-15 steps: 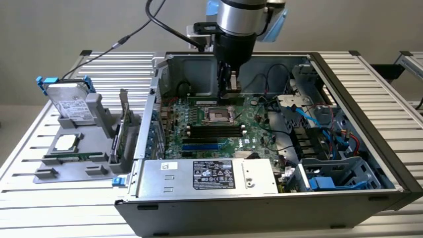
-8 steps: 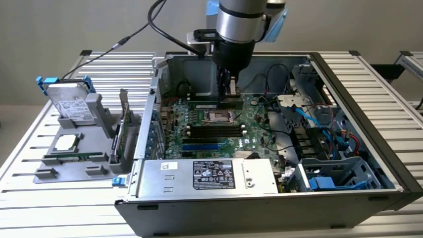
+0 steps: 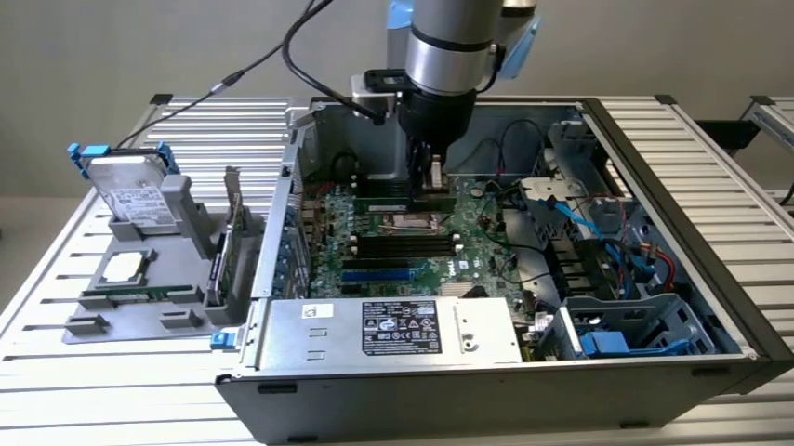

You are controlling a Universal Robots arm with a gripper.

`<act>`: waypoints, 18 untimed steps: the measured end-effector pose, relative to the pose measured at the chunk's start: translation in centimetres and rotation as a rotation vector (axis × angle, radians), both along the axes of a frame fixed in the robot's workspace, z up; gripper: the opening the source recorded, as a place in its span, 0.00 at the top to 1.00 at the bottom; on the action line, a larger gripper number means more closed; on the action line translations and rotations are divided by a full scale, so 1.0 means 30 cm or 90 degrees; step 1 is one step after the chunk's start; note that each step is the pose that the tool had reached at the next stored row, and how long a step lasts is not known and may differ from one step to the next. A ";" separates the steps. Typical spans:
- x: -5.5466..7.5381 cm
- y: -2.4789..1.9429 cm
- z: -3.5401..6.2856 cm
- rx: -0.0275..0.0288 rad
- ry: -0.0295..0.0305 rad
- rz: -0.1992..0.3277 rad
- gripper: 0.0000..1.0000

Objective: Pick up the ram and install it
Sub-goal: 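Insert the ram into the slot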

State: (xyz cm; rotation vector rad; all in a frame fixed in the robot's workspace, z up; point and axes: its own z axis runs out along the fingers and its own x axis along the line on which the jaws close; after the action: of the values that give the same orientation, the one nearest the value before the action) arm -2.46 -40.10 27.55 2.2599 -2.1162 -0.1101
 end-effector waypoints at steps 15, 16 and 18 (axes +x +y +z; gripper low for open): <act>0.011 -0.003 -0.091 -0.0002 -0.0016 0.000 0.87; 0.011 -0.003 -0.097 -0.0001 -0.0018 0.000 0.87; 0.011 -0.004 -0.108 -0.0003 -0.0021 0.000 0.87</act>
State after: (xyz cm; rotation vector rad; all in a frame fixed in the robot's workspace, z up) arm -2.12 -40.23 24.30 2.2616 -2.1175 -0.1060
